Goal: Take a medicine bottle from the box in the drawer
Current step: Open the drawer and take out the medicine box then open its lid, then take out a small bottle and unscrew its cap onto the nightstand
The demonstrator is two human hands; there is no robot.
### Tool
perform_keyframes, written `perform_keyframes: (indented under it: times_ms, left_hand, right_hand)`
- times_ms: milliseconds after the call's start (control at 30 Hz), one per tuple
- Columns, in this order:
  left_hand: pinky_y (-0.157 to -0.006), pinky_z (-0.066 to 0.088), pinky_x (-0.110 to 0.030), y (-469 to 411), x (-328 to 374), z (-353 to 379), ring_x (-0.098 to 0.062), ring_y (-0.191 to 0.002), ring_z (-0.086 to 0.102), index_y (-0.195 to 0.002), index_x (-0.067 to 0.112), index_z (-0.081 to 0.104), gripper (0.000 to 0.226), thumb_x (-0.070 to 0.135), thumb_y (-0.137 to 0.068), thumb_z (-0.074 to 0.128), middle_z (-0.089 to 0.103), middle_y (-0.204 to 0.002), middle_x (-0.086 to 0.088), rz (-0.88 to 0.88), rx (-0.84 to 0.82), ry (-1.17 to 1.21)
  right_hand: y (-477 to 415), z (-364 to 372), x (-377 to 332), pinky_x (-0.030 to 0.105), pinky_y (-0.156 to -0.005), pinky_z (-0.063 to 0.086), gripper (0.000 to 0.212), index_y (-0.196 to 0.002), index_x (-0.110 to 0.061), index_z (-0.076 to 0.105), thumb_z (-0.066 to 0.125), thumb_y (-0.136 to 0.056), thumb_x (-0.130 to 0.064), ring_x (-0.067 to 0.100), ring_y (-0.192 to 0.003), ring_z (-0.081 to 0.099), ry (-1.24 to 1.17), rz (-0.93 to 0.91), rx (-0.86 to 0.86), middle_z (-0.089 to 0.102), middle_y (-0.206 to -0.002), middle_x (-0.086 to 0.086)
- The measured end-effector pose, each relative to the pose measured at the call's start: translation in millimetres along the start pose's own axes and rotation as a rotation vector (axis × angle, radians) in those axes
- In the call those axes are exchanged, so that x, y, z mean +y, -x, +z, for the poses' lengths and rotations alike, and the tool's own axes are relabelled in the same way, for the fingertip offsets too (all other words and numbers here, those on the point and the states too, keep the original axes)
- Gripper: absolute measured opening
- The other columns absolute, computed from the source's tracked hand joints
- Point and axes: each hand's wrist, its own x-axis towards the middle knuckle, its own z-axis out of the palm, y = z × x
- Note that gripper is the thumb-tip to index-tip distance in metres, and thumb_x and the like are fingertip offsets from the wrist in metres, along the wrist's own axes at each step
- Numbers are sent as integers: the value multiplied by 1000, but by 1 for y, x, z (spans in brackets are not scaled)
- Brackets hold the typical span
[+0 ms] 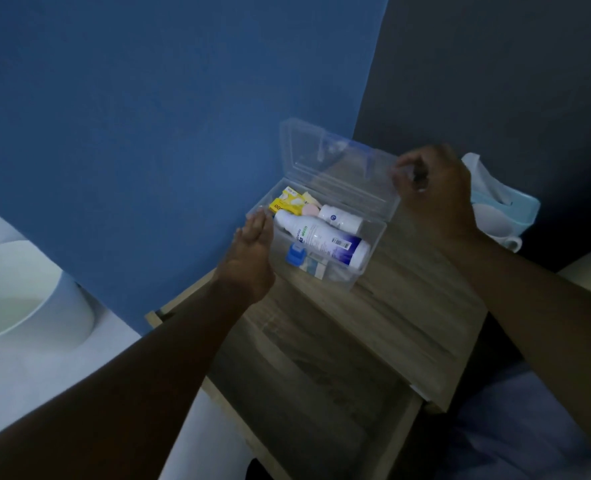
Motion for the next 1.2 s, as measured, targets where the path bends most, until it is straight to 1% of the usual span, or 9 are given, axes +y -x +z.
perform_keyframes:
  times_ms: [133,267,367,433,567,667,900,1100,1200]
  left_hand:
    - [-125,5,-35,-3,-3,5,-22,-153,-3,-155,9,-3,87,-3,-85,48,-6,-165,-6,-2,10,-133]
    - [-125,4,-35,-6,-4,4,-24,-153,-2,-155,7,-2,85,-1,-86,47,-5,-165,-8,13,-2,-200]
    - [-124,5,-34,-7,-4,2,-23,-153,-1,-155,8,-1,85,0,-87,49,-4,-165,-8,18,-14,-227]
    - [-124,5,-33,-7,-5,0,-23,-153,0,-155,8,1,83,1,-88,48,-4,-166,-7,25,-17,-234]
    - [-122,9,-33,-7,-4,-3,-23,-153,4,-155,10,4,82,2,-88,50,0,-166,-7,21,-11,-223]
    - [-122,10,-32,-7,-3,-5,-23,-153,5,-156,10,4,82,2,-88,48,-1,-166,-7,23,-17,-223]
    - [-122,11,-33,-6,-3,-8,-24,-153,3,-155,9,4,79,2,-90,48,-3,-166,-7,23,-36,-217]
    - [-122,15,-34,-6,-4,-7,-25,-153,5,-156,10,2,82,3,-89,49,-3,-166,-7,11,-44,-202]
    - [-121,16,-35,-7,-3,-6,-25,-153,5,-155,10,2,82,5,-89,50,-3,-166,-7,6,-42,-213]
  right_hand:
    - [-7,18,23,36,-89,53,31,-124,-13,64,56,-95,-22,23,-105,63,-8,119,106,65,-120,11]
    - [2,42,36,32,-115,38,70,-157,-21,23,49,-94,-5,20,-141,43,-209,379,-38,43,-155,6]
    - [14,53,42,-3,-98,24,80,-160,-20,8,45,-92,0,9,-136,40,-135,427,-76,36,-159,8]
    - [21,58,44,-12,-76,28,80,-160,-22,9,45,-92,2,2,-115,46,-128,459,-109,49,-148,9]
    - [32,61,48,13,-76,44,68,-157,-20,23,43,-95,-1,21,-107,63,-132,503,-223,62,-132,12]
    - [34,59,48,-1,-63,40,57,-152,-16,36,43,-96,-6,17,-111,61,-133,549,-251,54,-146,11]
    - [20,54,6,32,-101,45,45,-136,-9,55,54,-91,-4,25,-126,54,-20,328,-48,57,-137,12]
    - [-17,86,-45,32,-75,58,20,-77,-13,75,56,-79,-17,22,-84,70,112,146,-388,76,-84,3]
    - [-25,107,-52,34,-81,57,20,-85,-17,73,74,-72,-33,24,-95,70,243,235,-519,74,-98,3]
